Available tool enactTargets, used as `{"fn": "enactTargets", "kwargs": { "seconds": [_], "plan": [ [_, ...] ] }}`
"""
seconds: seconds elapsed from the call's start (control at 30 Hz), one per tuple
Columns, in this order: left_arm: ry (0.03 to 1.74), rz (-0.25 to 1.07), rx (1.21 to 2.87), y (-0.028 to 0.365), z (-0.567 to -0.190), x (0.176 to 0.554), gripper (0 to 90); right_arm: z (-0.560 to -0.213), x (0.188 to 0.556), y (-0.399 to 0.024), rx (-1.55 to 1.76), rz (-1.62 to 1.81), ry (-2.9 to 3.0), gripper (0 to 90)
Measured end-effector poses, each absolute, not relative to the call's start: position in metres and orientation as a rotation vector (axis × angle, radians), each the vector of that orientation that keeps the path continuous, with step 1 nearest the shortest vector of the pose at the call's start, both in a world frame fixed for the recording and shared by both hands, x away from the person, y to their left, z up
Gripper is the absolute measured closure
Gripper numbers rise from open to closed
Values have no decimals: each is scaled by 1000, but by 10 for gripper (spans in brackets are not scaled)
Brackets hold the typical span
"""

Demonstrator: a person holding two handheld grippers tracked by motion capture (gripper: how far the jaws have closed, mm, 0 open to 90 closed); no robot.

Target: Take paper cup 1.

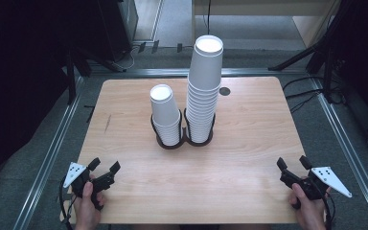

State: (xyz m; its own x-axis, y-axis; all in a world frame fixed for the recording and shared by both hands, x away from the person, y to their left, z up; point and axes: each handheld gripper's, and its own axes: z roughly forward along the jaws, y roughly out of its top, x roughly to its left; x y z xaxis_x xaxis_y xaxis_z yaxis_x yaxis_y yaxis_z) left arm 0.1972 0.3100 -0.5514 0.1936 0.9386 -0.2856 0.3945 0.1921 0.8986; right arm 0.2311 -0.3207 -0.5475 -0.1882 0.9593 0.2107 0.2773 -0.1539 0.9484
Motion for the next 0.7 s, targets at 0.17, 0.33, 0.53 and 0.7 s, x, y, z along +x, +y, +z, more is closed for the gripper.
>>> {"fn": "enactTargets", "kwargs": {
  "seconds": [0.17, 0.33, 0.53, 0.7],
  "plan": [
    [1390, 618, 1385, 311, -552, 197, 93, -547, 231, -317, 1421, 1343, 1495, 138],
    [1405, 618, 1380, 311, -553, 198, 94, -544, 231, -312, 1411, 1322, 1505, 138],
    [1412, 615, 1377, 311, -553, 198, 94, -530, 229, -303, 1380, 1332, 1525, 130],
    [1413, 619, 1375, 310, -554, 198, 94, -515, 231, -291, 1339, 1344, 1542, 127]
  ]
}}
